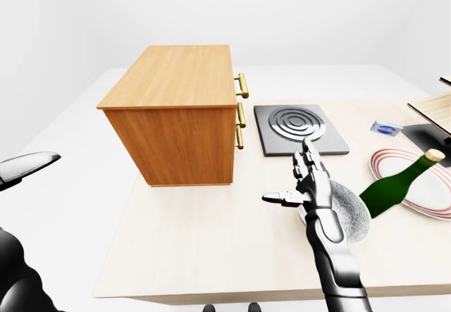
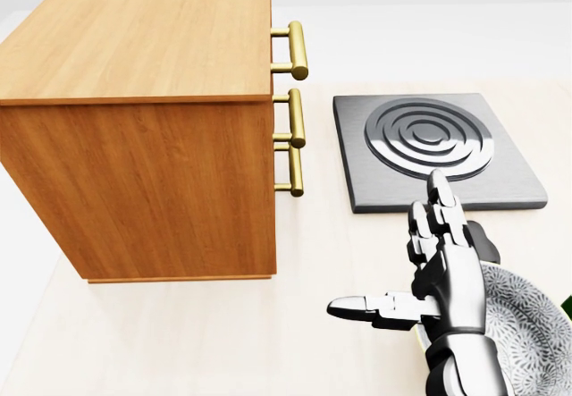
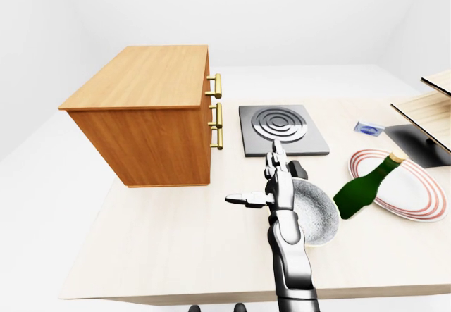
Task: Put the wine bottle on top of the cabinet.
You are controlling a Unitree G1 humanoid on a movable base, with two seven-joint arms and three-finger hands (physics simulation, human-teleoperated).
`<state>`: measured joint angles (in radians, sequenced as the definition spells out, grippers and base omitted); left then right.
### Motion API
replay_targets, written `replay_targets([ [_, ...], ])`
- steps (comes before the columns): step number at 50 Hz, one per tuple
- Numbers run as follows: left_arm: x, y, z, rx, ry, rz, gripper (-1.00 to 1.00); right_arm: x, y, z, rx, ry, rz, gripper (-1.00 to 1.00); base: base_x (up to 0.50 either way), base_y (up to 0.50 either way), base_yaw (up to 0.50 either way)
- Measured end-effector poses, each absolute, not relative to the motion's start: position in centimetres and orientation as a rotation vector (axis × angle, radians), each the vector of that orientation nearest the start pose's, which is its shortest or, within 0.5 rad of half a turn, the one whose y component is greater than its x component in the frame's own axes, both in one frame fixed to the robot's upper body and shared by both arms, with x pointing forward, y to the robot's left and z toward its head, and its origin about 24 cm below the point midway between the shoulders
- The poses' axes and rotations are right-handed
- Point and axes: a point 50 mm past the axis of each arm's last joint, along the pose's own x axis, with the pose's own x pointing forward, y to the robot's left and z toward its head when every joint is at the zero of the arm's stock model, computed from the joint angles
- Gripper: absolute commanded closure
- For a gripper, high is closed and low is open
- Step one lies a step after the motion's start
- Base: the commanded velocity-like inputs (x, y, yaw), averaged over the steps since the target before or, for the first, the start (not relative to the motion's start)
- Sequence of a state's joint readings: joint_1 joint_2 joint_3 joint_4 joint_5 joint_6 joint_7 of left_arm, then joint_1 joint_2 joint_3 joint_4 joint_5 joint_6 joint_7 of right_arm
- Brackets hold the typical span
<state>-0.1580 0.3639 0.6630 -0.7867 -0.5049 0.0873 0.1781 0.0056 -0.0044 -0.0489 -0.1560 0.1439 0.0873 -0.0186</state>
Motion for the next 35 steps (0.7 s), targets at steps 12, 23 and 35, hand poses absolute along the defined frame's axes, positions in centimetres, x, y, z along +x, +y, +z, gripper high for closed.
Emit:
replay_targets([
  [12,15.8,26.9,27.2,-0.004,-1.019,0.389,-1.00,25.2,-16.4,7.1,0.150,-0.076,-0.076,-1.00,0.00,0.00,0.00],
  [23,16.0,26.9,27.0,-0.002,-1.007,0.390,-1.00,24.8,-17.4,11.5,0.182,-0.266,-0.150,-1.00,0.00,0.00,0.00],
  [35,16.1,26.8,26.8,0.000,-0.998,0.390,-1.00,23.4,-19.6,17.0,0.226,-0.514,-0.296,-1.00,0.00,0.00,0.00],
])
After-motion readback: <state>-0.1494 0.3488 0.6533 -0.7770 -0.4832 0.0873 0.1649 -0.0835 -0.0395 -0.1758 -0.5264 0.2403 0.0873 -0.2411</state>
